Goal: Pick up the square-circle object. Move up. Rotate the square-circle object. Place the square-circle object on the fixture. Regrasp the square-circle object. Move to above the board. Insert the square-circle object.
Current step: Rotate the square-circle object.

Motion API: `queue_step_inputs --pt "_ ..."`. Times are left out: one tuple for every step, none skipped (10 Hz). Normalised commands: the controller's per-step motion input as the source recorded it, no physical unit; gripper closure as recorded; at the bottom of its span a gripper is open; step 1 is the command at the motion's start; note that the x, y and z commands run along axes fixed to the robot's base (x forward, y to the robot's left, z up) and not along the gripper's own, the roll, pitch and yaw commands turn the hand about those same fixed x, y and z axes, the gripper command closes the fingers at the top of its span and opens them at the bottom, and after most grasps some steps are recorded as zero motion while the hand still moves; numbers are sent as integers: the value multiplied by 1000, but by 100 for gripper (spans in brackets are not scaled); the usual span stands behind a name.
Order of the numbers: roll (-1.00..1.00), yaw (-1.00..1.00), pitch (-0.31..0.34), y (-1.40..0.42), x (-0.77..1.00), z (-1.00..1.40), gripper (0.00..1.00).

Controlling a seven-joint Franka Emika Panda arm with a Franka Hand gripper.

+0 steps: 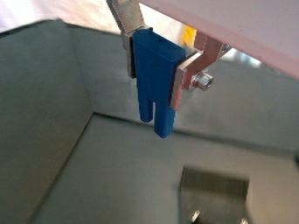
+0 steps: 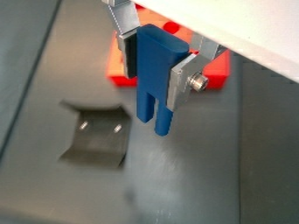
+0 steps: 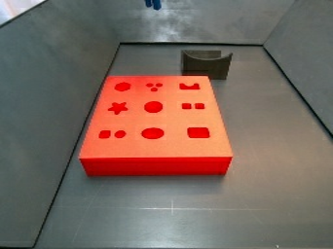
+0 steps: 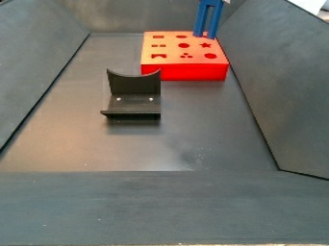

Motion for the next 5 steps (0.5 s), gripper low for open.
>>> queue_step_inputs --pt "-977 -1000 496 19 3 29 100" --pt "-865 -838 522 24 19 30 100" --pt "-638 -589 462 18 40 35 100" --pt "-378 -313 341 18 78 12 100" --pt "-288 -219 279 16 79 -5 100"
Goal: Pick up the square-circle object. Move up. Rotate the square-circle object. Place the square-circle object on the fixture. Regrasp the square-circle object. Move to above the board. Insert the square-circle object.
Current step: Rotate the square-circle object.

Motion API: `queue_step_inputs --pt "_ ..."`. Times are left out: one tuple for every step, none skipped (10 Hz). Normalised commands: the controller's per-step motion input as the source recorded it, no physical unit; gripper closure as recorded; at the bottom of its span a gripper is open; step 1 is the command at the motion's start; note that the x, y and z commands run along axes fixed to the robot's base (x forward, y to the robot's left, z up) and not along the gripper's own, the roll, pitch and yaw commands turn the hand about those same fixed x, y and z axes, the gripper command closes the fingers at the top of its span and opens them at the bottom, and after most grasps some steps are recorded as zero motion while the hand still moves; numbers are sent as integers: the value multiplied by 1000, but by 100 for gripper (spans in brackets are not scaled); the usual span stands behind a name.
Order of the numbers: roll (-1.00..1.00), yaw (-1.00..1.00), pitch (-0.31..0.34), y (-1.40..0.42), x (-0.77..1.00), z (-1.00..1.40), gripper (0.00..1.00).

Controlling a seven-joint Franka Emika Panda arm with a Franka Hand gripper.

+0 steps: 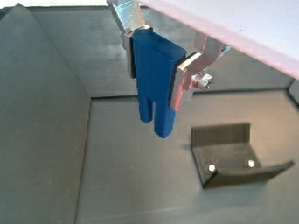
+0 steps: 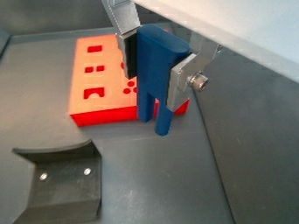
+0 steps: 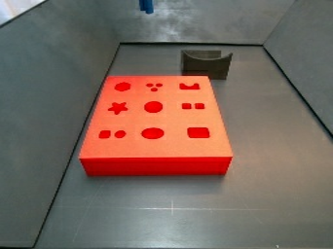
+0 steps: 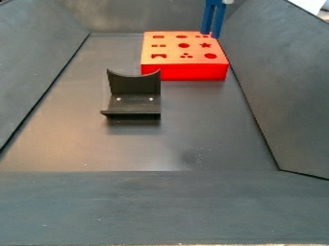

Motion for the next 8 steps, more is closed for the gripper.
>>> queue_step_inputs --pt "-29 -1000 28 11 20 0 100" --pt "-25 -1000 19 9 -3 1 100" --pt "-26 -1000 20 11 -6 -1 100" --pt "-27 -1000 20 11 -6 -1 100" --pt "-29 -1000 22 12 -4 1 100" --pt "-30 -1000 22 12 -3 2 100" --pt "-32 -1000 24 12 -3 2 100" --pt "-34 -1000 25 12 -2 2 100"
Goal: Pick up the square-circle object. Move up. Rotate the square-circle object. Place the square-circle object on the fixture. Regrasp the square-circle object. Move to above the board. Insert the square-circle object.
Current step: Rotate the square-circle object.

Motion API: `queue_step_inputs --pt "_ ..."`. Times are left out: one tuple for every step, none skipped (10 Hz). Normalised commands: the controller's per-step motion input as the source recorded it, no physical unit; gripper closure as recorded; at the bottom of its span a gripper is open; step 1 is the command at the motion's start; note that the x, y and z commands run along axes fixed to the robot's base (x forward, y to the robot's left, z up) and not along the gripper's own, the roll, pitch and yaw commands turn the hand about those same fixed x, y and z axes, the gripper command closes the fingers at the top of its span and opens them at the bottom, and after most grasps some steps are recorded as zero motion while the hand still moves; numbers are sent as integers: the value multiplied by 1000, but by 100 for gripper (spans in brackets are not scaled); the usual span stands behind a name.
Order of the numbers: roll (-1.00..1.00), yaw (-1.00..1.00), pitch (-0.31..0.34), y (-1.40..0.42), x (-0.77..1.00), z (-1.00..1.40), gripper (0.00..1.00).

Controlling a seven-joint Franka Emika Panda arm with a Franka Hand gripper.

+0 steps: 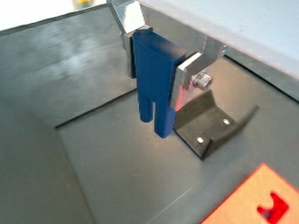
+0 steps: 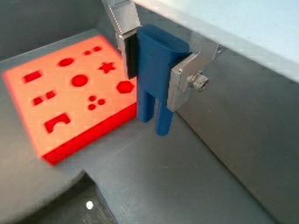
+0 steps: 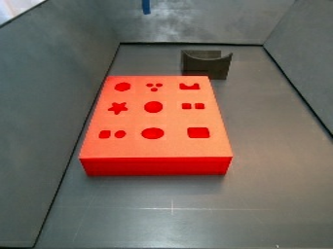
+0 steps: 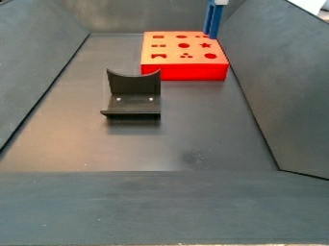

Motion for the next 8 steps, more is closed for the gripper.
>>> queue_step_inputs --pt "-37 -1000 27 12 -1 3 100" --pt "-38 -1000 28 13 -1 2 100" --pt "-42 -1000 31 12 -1 2 100" --pt "-43 -1000 32 13 -1 3 100" --pt "-49 -1000 37 13 0 3 100" --pt "-52 -1000 39 13 0 3 100" --pt "-59 -1000 44 13 1 4 100" --pt "-65 -1000 48 13 1 4 100"
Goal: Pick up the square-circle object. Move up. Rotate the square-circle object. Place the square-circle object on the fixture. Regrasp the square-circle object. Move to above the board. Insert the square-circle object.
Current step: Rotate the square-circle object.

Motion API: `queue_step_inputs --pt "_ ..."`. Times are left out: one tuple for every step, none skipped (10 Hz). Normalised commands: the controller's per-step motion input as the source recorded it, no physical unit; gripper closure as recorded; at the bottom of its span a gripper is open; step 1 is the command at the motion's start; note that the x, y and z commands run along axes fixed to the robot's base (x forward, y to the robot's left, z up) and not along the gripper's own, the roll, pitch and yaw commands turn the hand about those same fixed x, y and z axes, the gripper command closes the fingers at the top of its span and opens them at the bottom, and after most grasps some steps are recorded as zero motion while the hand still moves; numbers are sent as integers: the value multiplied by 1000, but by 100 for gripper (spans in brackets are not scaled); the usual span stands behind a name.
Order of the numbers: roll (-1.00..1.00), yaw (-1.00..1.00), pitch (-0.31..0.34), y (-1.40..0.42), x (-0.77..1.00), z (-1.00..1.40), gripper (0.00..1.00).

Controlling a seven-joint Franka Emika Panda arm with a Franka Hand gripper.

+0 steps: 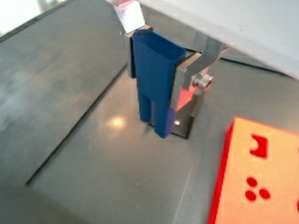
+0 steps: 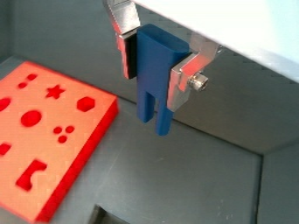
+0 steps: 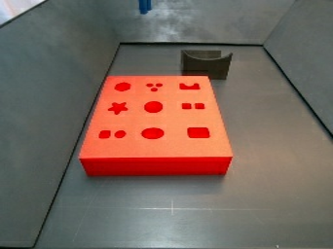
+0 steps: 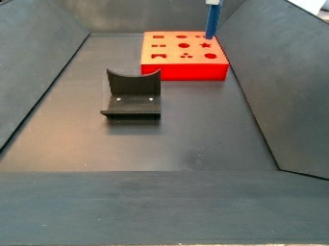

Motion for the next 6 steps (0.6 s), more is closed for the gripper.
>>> queue_step_inputs --pt "-75 -1000 56 13 2 5 100" --pt "-82 -1000 60 13 2 5 100" --pt "-100 -1000 73 13 4 7 100" --pt "-119 -1000 86 14 5 8 100" --pt "-41 -1000 30 0 0 0 100" --pt "-45 -1000 32 0 2 2 100"
